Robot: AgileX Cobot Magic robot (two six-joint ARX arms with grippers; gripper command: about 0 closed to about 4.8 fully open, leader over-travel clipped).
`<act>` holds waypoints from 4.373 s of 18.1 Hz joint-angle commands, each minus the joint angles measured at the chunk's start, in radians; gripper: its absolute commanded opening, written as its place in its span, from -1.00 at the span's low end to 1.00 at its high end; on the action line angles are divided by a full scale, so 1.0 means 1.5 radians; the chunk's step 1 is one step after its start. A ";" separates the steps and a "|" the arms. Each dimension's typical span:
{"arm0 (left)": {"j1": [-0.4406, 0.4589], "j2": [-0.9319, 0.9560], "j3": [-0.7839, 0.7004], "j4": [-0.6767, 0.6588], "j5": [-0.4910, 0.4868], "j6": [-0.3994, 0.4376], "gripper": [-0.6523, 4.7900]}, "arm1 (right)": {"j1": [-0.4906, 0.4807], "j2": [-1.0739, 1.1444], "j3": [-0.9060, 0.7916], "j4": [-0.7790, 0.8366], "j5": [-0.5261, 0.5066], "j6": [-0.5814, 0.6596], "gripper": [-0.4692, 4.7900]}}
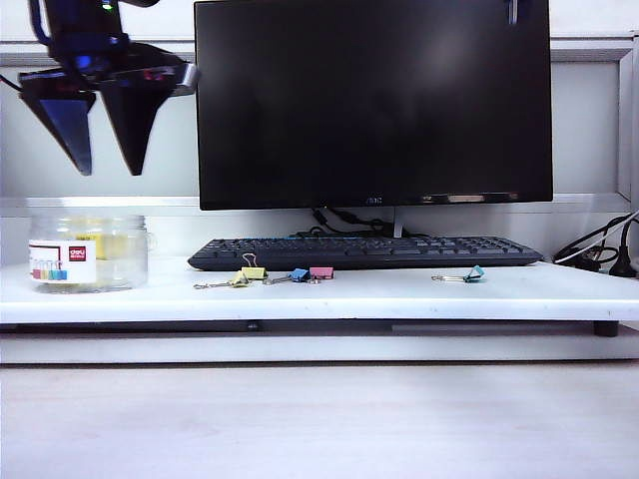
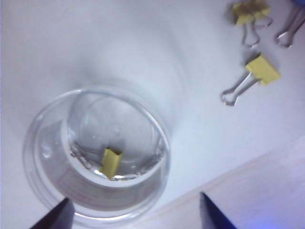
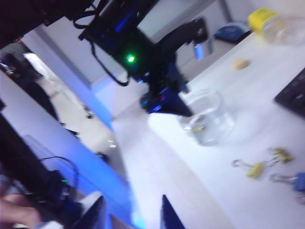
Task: Take the clips out of the round transparent plastic box and place them on the table.
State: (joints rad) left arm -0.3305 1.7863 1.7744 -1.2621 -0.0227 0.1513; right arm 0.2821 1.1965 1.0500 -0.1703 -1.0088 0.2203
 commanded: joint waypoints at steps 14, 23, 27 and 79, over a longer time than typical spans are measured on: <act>0.015 0.026 -0.003 -0.016 -0.012 0.012 0.49 | 0.016 -0.002 0.104 -0.173 0.120 -0.132 -0.24; 0.060 0.040 -0.004 -0.022 0.005 0.009 0.11 | 0.016 -0.002 0.102 -0.174 0.120 -0.132 -0.24; 0.060 0.052 -0.004 -0.013 0.005 0.012 0.11 | 0.016 -0.002 0.100 -0.174 0.120 -0.132 -0.24; 0.058 0.153 -0.005 -0.003 -0.117 0.049 0.11 | 0.016 0.026 0.098 -0.203 0.120 -0.153 -0.24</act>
State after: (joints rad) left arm -0.2432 2.0144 1.7653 -1.2896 -0.1898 0.2283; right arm 0.3054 1.2385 1.1942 -0.4858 -0.8261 -0.0017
